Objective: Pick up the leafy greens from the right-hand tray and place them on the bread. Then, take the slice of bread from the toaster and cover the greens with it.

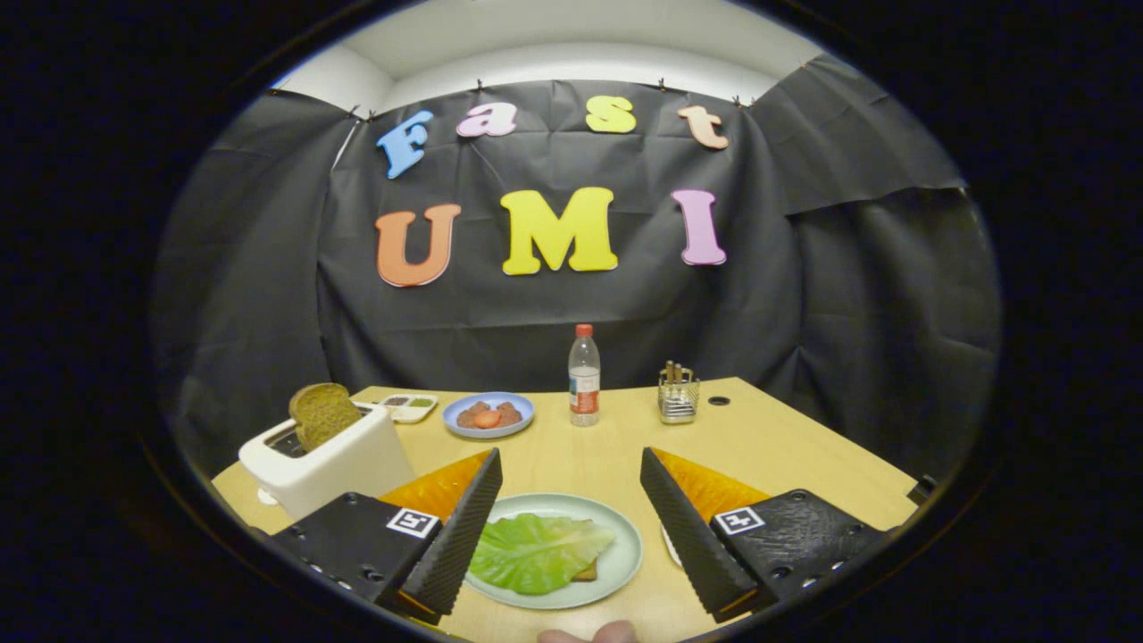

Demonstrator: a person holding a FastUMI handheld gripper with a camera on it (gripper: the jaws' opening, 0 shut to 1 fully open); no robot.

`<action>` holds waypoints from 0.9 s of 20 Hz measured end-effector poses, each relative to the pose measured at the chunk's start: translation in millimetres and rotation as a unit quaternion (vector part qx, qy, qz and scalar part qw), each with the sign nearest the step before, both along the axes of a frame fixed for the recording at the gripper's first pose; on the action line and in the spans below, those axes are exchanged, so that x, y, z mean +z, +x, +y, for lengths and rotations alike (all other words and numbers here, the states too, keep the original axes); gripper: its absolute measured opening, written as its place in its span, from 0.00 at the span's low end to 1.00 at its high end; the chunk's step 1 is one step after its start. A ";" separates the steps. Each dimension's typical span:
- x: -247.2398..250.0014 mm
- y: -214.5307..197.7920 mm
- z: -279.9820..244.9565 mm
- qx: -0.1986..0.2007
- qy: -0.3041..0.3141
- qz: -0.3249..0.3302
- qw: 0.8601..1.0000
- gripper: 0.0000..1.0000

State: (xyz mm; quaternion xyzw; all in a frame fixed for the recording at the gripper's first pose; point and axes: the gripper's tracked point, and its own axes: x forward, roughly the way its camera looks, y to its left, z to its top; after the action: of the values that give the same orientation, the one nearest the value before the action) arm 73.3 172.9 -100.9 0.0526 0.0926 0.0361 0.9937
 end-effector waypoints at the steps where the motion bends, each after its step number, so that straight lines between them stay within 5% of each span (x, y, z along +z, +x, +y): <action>1: 5.4 -4.7 10.6 0.008 -0.001 -0.002 1.000 0.96; 14: 26.2 -23.7 190.5 0.096 0.016 -0.005 0.995 0.96; 18: 22.7 -12.5 224.0 0.093 -0.002 -0.006 0.996 0.96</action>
State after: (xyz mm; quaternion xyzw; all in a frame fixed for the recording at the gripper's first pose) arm 60.8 396.9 -78.1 0.0411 0.0915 0.1287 0.9866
